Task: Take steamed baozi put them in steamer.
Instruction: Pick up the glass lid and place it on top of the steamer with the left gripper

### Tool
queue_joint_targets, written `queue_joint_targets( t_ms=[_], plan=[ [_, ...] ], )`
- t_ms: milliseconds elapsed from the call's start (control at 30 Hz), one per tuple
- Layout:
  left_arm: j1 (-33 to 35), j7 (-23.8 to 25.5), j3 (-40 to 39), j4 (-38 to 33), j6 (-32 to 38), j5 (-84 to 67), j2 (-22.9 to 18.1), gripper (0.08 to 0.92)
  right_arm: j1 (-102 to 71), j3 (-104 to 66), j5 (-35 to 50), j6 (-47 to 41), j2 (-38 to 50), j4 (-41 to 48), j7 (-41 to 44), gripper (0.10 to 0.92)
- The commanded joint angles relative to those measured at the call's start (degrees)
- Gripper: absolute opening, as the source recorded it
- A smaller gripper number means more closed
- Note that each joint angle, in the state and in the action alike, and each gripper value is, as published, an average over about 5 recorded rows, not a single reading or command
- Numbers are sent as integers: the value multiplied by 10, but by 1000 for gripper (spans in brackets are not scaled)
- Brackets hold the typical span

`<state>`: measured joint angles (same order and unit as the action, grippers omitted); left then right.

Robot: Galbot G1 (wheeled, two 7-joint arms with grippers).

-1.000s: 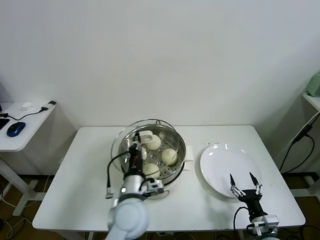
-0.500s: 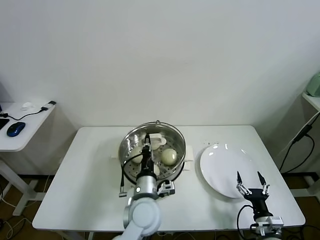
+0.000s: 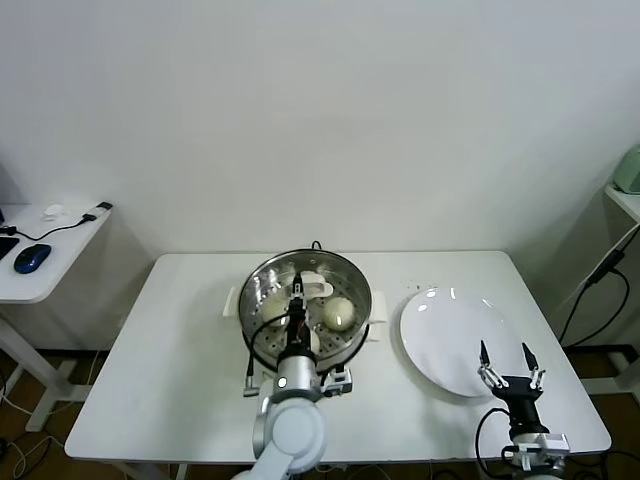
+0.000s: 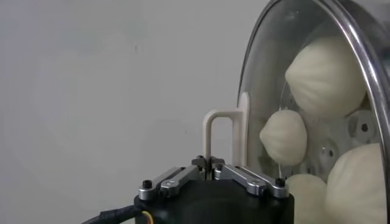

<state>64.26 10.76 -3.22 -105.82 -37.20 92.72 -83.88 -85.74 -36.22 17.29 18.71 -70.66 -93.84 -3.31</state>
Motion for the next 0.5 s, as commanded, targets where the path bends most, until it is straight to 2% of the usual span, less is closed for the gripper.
queue_joint_targets(
  t_ms=[33, 200, 500],
  plan=[
    [0, 3, -4, 6, -2, 6, -5, 129, 2, -2, -1, 6, -3, 2, -4, 823],
    [0, -1, -3, 10, -1, 4, -3, 166, 4, 0, -2, 4, -1, -1, -1, 823],
    [1, 13, -6, -23, 8, -11, 8, 420, 6, 8, -10, -6, 0, -7, 6, 823]
  ],
)
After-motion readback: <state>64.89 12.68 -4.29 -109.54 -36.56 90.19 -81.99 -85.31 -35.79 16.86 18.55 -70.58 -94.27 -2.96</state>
